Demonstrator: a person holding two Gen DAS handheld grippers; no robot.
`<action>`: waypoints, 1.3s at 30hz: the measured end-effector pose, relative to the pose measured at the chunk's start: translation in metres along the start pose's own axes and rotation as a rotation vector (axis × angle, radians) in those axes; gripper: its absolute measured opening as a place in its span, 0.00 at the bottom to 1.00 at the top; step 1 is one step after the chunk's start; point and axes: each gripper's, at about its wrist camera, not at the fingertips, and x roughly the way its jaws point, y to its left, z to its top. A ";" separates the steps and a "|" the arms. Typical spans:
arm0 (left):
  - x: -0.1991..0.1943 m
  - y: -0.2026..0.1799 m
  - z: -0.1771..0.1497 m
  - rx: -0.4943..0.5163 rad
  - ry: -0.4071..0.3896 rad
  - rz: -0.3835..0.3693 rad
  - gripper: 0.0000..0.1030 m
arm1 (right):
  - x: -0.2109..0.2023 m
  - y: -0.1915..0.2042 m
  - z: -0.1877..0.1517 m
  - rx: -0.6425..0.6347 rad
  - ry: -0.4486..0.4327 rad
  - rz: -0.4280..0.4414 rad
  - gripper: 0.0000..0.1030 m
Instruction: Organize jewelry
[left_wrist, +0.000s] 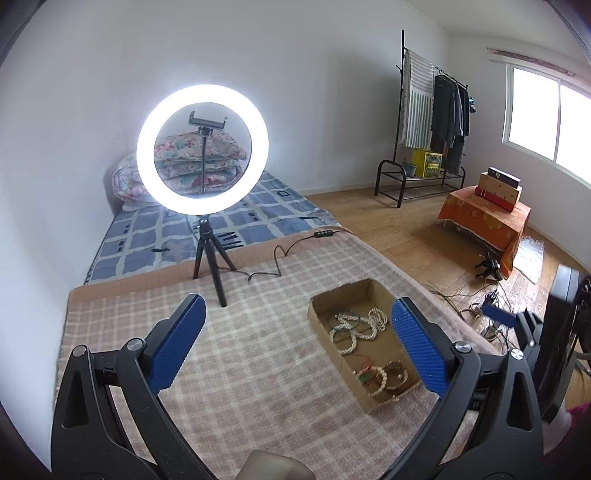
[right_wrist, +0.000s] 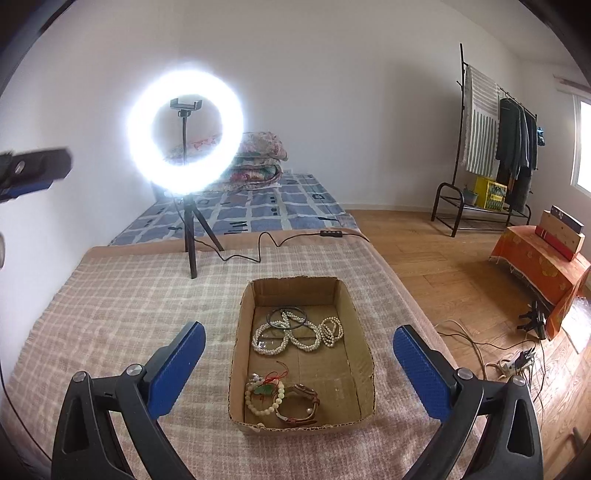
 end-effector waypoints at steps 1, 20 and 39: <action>-0.003 0.001 -0.005 0.003 -0.003 0.005 0.99 | -0.001 0.001 0.000 -0.003 -0.001 0.000 1.00; -0.019 0.013 -0.045 -0.047 -0.015 0.025 1.00 | 0.002 0.007 0.000 -0.025 -0.030 -0.024 1.00; 0.001 0.012 -0.064 -0.022 0.042 0.026 1.00 | 0.014 0.000 -0.006 0.000 -0.007 -0.051 1.00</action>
